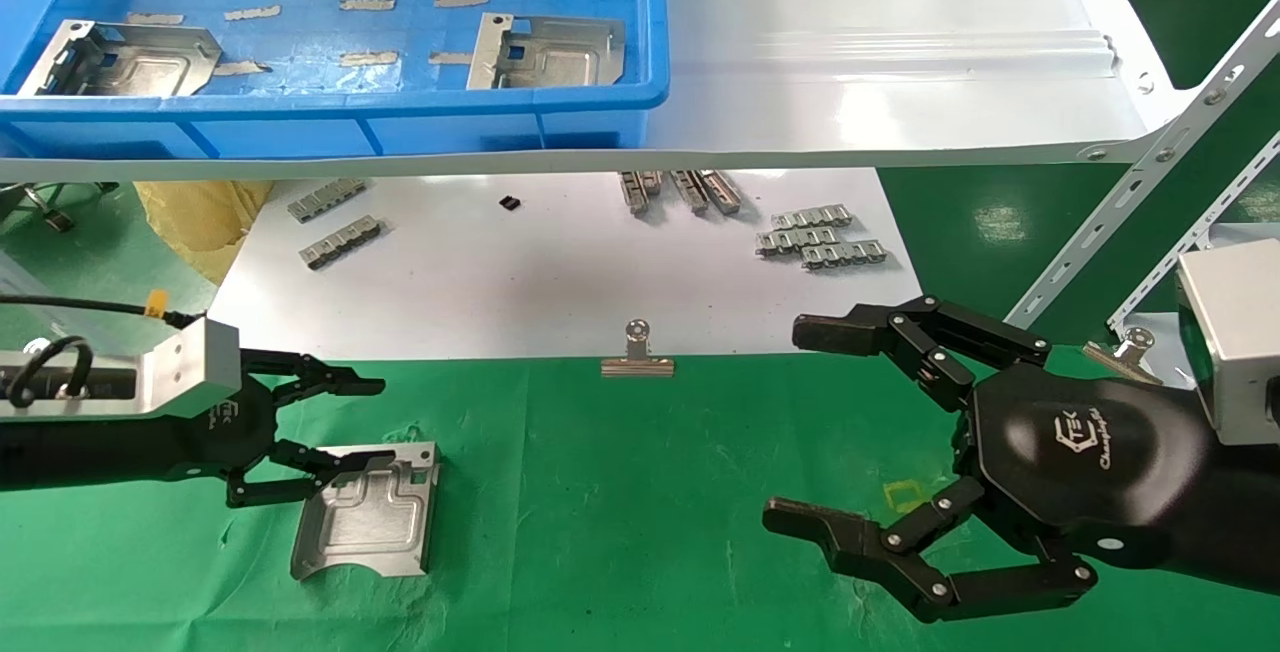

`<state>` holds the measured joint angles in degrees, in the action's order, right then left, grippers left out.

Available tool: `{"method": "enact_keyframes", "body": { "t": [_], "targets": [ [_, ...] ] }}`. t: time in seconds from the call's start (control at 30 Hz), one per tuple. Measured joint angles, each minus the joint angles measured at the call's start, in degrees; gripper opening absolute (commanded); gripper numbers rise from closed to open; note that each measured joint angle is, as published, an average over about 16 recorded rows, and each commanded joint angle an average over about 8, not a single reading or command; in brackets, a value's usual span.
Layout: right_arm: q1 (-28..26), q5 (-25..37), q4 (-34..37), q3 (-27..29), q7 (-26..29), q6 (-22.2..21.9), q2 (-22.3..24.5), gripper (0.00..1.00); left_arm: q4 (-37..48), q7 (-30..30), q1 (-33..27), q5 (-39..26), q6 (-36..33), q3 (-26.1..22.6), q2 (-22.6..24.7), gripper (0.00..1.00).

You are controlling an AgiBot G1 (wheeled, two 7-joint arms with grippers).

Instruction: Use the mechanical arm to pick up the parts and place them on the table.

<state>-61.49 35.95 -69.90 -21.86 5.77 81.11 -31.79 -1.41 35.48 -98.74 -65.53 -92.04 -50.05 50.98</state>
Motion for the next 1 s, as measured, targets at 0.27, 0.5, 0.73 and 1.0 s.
{"method": "enact_keyframes", "body": {
  "t": [0.27, 0.5, 0.73, 1.0],
  "targets": [
    [0.0, 0.0, 0.0, 0.0, 0.0, 0.0, 0.0, 1.00, -1.8, -1.4, 1.3, 1.0, 0.0, 1.1, -0.6, 1.00],
    [0.0, 0.0, 0.0, 0.0, 0.0, 0.0, 0.0, 1.00, -7.4, -4.8, 4.0, 2.6, 0.6, 3.6, -1.7, 1.00],
    [0.0, 0.0, 0.0, 0.0, 0.0, 0.0, 0.0, 1.00, -15.6, -10.0, 8.2, 5.3, 1.3, 7.5, -3.5, 1.00],
    [0.0, 0.0, 0.0, 0.0, 0.0, 0.0, 0.0, 1.00, -25.3, -16.2, 13.2, 8.4, 2.2, 12.0, -5.7, 1.00]
  ]
}}
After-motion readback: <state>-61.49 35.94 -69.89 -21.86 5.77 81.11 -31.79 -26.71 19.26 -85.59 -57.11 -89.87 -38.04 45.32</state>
